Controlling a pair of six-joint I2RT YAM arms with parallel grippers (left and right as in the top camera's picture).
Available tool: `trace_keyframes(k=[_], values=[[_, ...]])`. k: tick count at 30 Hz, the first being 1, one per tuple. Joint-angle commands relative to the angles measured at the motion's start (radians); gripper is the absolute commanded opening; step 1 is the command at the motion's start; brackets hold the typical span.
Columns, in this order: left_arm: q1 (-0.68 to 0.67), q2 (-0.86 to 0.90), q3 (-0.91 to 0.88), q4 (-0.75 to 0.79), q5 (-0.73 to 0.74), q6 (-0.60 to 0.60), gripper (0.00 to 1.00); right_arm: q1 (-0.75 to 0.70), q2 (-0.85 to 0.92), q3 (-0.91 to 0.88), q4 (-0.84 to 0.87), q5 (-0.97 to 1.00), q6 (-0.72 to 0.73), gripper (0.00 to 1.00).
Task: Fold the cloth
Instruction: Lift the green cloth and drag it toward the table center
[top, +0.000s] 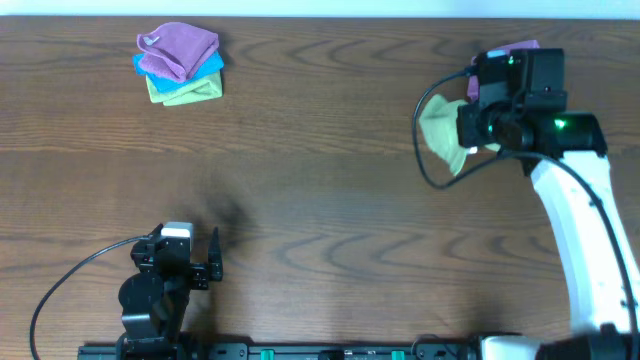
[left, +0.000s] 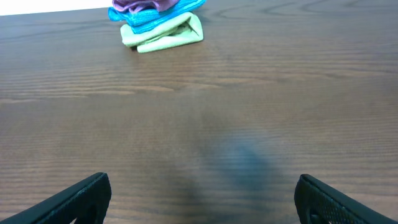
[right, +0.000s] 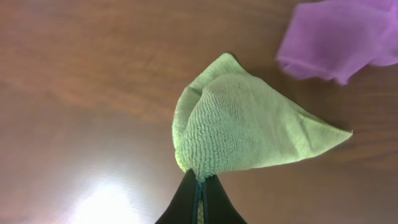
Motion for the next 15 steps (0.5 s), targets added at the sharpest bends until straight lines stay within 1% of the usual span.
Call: trace_keyframes(k=[1, 4, 7, 15], values=[[-0.004, -0.006, -0.017, -0.005, -0.003, 0.015, 0.95, 0.047, -0.069, 0.011, -0.063, -0.053, 0.008, 0.01], [-0.004, -0.006, -0.017, -0.005, -0.003, 0.015, 0.95, 0.119, -0.127, 0.011, -0.168, -0.085, 0.008, 0.01], [-0.004, -0.006, -0.017, -0.005, -0.003, 0.015, 0.95, 0.195, -0.164, 0.011, -0.233, -0.130, 0.009, 0.01], [-0.004, -0.006, -0.017, -0.005, -0.003, 0.015, 0.95, 0.388, -0.187, 0.011, -0.266, -0.177, 0.096, 0.01]])
